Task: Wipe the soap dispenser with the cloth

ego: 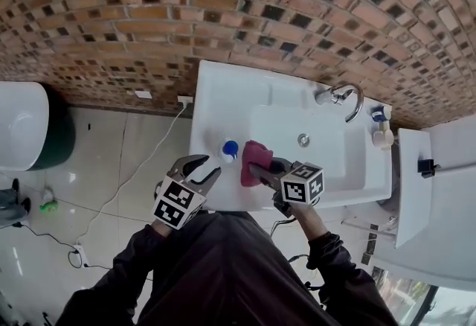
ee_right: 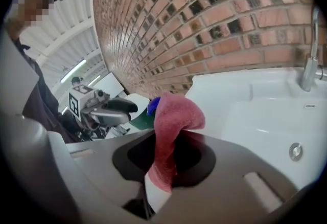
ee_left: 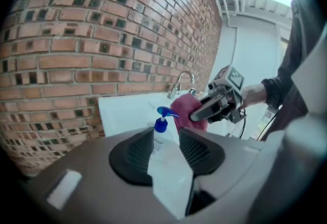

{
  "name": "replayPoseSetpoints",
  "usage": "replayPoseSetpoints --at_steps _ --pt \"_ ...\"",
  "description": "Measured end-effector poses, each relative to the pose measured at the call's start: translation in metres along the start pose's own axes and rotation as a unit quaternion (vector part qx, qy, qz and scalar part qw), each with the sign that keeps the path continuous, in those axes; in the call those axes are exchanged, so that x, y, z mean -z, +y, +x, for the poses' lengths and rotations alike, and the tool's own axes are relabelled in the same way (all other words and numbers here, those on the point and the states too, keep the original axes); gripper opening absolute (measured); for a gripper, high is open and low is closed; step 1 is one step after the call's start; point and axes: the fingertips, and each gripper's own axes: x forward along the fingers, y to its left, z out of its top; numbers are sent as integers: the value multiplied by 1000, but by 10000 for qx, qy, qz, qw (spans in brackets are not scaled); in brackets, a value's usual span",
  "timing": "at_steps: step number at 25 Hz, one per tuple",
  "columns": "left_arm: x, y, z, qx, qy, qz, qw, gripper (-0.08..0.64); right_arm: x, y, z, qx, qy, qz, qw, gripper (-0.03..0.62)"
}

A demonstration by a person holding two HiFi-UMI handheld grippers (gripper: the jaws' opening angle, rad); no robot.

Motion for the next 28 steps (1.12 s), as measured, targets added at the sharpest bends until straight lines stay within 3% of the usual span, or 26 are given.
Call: replayPoseSetpoints --at_steps 4,12,18,24,28 --pt "2 -3 6 -22 59 -139 9999 167 -32 -7 1 -396 -265 453 9978 64" --pt "15 2 6 -174 308 -432 9984 167 2 -25 50 -1149 498 1116 9858 64" --pt "16 6 18 -179 514 -402 9977 169 34 -47 81 -1226 965 1610 9745 64" --pt "14 2 47 -47 831 -276 9962 191 54 -63 105 -1015 1322 1509 9744 64" --pt "11 5 65 -126 963 -318 9948 251 58 -67 109 -914 1411 1395 9759 64"
